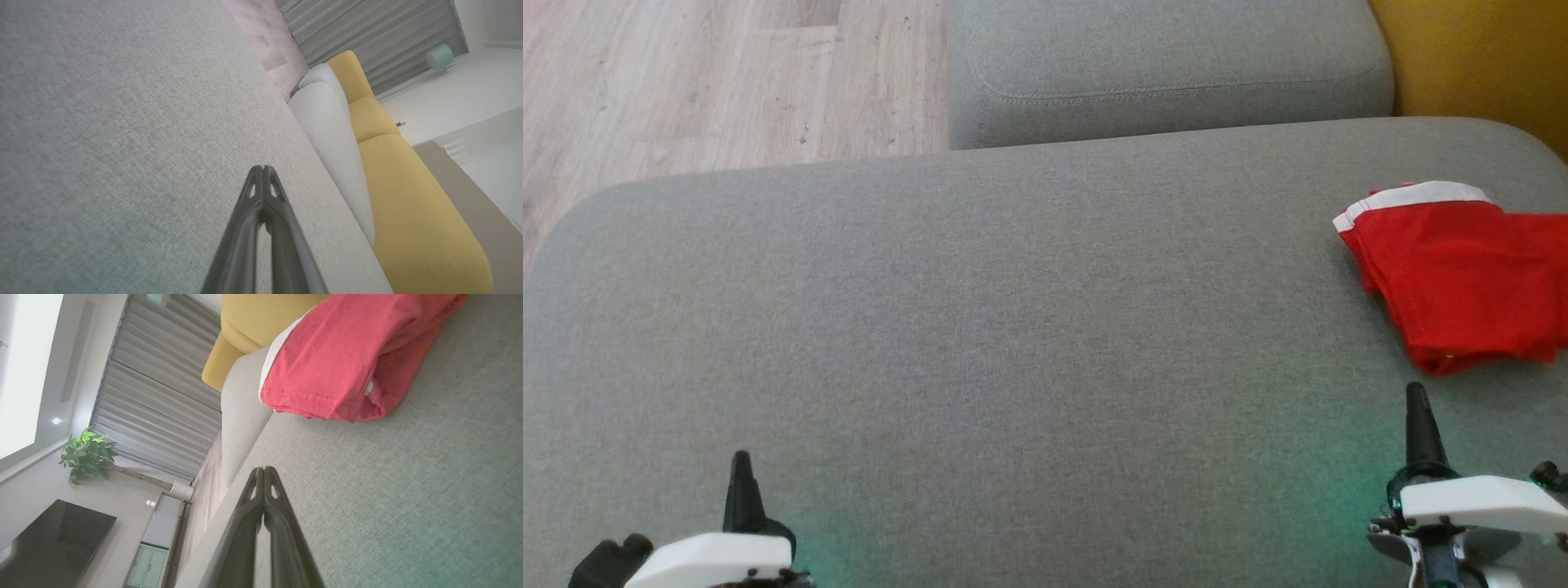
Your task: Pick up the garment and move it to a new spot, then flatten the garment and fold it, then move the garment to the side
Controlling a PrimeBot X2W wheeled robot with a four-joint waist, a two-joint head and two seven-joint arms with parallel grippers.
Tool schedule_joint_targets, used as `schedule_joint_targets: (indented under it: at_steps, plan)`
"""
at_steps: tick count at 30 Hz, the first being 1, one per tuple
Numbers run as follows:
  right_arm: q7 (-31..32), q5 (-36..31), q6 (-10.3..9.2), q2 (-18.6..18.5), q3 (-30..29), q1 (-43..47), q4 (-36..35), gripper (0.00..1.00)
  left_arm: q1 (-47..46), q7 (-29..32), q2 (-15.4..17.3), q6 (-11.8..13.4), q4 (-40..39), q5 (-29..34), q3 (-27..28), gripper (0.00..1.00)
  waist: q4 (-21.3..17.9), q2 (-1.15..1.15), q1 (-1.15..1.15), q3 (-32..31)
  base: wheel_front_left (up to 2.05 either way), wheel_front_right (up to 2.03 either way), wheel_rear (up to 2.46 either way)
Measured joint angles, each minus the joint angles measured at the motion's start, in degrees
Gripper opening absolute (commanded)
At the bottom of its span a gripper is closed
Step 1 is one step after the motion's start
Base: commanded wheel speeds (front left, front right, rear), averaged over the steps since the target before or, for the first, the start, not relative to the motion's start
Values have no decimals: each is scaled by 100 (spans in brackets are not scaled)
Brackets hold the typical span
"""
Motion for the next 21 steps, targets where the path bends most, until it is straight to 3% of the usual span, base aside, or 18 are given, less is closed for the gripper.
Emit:
schedule_joint_targets:
  at_steps: [21]
  plan:
    - [332,1450,0,-4,-152,-191,-12,0,-214,315,-4,-112,-142,-1349,130,0,-22,0,0,17,0,0,0]
